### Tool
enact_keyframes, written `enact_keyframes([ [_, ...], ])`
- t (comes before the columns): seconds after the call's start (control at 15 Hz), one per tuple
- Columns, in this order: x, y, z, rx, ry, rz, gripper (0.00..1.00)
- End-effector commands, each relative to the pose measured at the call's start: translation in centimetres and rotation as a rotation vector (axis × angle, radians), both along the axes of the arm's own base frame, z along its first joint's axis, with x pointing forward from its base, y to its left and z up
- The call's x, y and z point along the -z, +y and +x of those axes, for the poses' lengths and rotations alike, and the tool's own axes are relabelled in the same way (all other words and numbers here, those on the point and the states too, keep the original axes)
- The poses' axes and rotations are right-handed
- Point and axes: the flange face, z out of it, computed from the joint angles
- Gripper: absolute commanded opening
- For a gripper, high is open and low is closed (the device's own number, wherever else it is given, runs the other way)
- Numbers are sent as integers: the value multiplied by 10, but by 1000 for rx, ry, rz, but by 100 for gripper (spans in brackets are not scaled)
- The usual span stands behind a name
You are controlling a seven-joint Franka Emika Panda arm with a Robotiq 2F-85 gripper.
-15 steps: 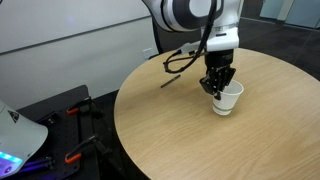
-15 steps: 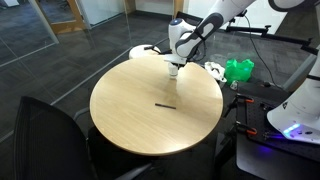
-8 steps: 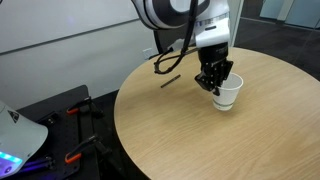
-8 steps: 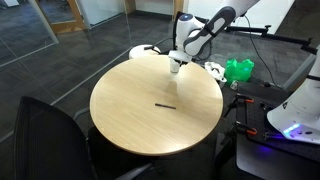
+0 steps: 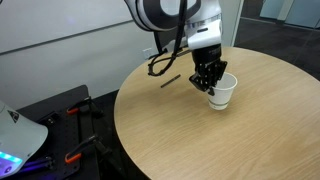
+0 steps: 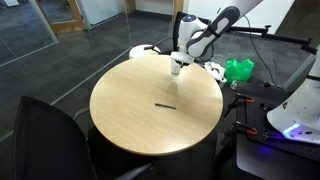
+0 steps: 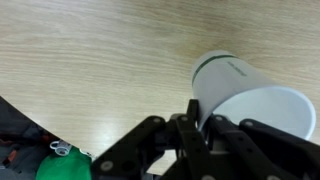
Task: Move the cup towards you then put the marker in the cup
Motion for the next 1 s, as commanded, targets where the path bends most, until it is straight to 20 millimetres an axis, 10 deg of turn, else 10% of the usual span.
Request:
enact_keyframes([
  [0.0,0,-1,0,12,-10,5,1],
  [0.93,20,-2,-48,48,-50,14,1],
])
